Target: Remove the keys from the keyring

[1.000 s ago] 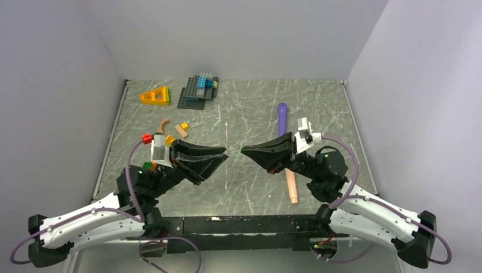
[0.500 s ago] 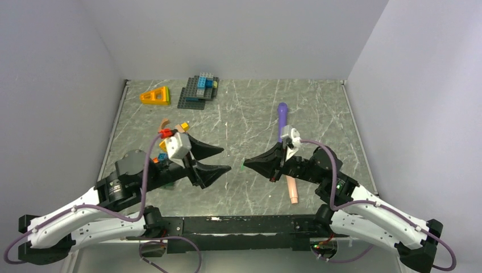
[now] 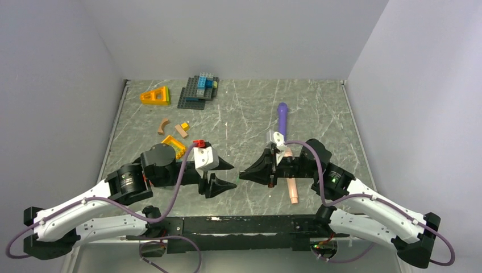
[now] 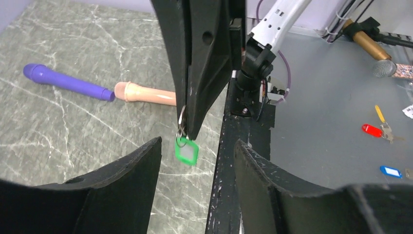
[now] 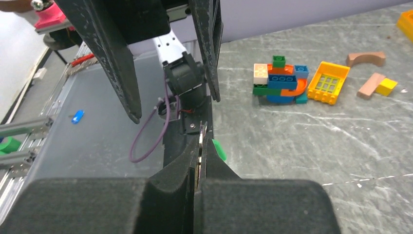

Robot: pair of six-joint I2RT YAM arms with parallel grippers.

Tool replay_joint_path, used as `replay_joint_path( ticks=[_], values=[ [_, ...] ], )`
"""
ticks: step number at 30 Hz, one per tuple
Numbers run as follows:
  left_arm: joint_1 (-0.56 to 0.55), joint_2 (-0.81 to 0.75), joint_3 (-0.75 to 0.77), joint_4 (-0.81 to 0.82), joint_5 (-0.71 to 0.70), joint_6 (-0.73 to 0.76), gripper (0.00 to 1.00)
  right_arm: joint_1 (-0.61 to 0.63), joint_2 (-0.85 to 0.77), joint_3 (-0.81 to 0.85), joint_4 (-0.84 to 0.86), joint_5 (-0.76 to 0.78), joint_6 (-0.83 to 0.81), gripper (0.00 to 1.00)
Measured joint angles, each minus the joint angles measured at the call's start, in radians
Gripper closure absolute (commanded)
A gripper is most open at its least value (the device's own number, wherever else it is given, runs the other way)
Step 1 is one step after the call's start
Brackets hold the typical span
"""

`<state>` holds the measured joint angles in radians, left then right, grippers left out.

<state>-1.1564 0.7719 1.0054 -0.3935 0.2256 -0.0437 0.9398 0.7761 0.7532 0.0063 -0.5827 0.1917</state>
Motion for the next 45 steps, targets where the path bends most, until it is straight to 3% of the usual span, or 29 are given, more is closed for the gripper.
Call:
replay_joint_path(
  ticks=[12,21,31,35,45],
  values=[
    [0.000,0.097,0.078,-0.058,0.069,0.071,0.55,0.000,0.029,0.017,-0.016,-0.084,-0.006,1.00],
    [0.000,0.113,0.102,-0.108,0.073,0.096,0.75,0.000,0.043,0.022,-0.013,-0.125,-0.006,1.00],
    [0.000,0.116,0.108,-0.122,0.096,0.103,0.77,0.000,0.042,0.022,0.006,-0.153,0.002,1.00],
    [0.000,0.123,0.112,-0.132,0.103,0.103,0.99,0.000,0.042,0.022,0.008,-0.157,0.003,1.00],
    [0.000,0.124,0.117,-0.138,0.095,0.099,1.00,0.001,0.041,0.022,0.010,-0.159,0.010,1.00]
  ],
)
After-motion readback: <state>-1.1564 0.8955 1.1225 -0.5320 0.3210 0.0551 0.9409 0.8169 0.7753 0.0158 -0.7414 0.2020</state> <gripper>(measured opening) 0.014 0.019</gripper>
